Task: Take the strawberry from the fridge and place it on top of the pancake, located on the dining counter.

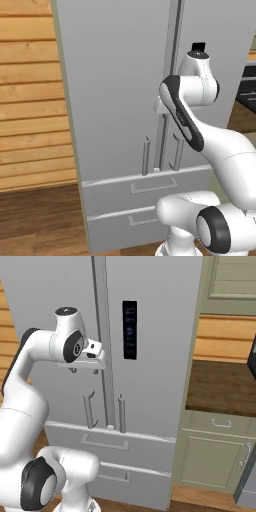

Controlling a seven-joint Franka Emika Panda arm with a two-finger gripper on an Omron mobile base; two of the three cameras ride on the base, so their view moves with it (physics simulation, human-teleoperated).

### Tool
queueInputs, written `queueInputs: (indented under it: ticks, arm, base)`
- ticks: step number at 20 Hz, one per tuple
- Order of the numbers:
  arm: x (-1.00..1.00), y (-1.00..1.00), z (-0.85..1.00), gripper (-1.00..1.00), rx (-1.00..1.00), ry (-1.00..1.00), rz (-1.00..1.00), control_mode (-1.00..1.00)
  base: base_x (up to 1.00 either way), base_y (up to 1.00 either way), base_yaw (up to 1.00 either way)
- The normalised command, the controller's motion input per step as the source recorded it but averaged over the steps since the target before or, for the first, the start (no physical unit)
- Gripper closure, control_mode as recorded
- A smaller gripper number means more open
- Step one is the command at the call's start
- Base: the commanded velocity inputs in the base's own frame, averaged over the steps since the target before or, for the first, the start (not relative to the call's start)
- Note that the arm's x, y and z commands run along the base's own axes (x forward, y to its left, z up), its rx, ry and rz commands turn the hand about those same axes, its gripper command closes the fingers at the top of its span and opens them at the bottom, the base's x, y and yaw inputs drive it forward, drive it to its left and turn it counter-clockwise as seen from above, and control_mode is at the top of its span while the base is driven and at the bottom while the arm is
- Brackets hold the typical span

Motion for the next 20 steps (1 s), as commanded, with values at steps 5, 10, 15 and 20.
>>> queueInputs:
  ticks: [5,10,15,20]
  arm:
    - [-0.03,0.00,0.00,-1.00,0.00,0.00,-0.01,-1.00]
    - [0.09,-0.36,-0.27,-1.00,0.03,0.00,0.00,-1.00]
    - [0.53,-0.44,-0.56,-1.00,0.09,0.04,0.01,-1.00]
    - [0.84,-0.22,-0.86,-1.00,0.07,0.02,0.05,-1.00]
  base:
    - [-0.35,0.00,-0.01]
    - [0.00,0.00,0.00]
    - [0.00,0.00,0.00]
    - [0.00,0.00,0.00]
